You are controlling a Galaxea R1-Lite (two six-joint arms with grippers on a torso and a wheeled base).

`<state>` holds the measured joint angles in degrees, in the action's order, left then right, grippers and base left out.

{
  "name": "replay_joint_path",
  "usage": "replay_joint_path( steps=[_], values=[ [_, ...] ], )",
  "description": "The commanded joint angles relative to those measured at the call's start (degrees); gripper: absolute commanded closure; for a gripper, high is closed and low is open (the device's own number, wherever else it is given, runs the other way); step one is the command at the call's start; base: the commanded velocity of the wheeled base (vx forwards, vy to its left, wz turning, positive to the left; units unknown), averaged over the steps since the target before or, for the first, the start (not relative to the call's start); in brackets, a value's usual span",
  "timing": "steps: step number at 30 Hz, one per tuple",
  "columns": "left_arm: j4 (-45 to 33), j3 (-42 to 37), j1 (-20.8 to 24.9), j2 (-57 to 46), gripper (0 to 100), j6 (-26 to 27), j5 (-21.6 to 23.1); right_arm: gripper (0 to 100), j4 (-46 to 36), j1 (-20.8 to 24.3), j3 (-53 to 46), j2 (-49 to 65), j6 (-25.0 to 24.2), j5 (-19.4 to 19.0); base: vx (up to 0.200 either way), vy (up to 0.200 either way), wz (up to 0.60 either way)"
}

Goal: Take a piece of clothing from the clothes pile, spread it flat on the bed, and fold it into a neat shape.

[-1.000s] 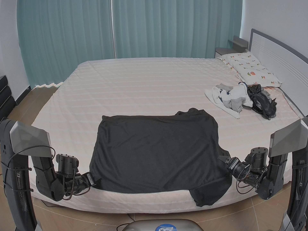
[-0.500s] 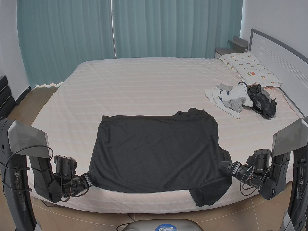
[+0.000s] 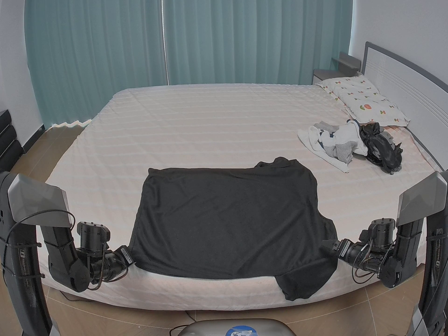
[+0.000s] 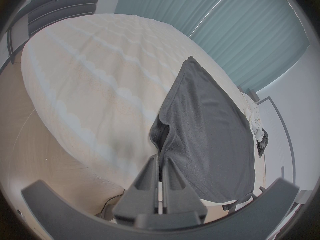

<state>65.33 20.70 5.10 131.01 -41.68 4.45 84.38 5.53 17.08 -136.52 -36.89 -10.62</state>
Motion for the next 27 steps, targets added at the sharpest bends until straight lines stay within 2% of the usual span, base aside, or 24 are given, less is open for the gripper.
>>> replay_joint_path(
  steps=[1,2,8,14,20,27],
  values=[
    [0.06,0.04,0.0,0.03,100,-0.07,0.03,0,-0.27,0.35,1.2,-0.59,0.06,-0.46,0.0,0.0,0.0],
    [0.06,0.04,0.0,0.03,100,-0.07,0.03,100,-0.27,0.35,1.2,-0.59,0.06,-0.46,0.0,0.0,0.0],
    [0.06,-0.22,0.0,-1.02,100,-0.16,-0.14,100,-5.55,-0.09,6.21,-0.32,0.68,-0.63,0.0,0.0,0.0],
    [-1.08,2.15,0.44,-5.94,100,-2.97,-0.23,100,-8.09,-1.32,15.09,-0.32,0.68,-0.63,0.0,0.0,0.0],
    [-8.11,7.43,0.0,-5.77,100,-3.06,-0.23,100,-12.05,-1.23,23.26,-0.94,0.85,-1.86,0.0,0.0,0.0],
    [-8.38,9.18,-0.09,-2.52,100,-3.5,-0.14,100,-17.76,-0.44,30.21,-3.49,1.91,-3.53,0.0,0.0,0.0]
  ],
)
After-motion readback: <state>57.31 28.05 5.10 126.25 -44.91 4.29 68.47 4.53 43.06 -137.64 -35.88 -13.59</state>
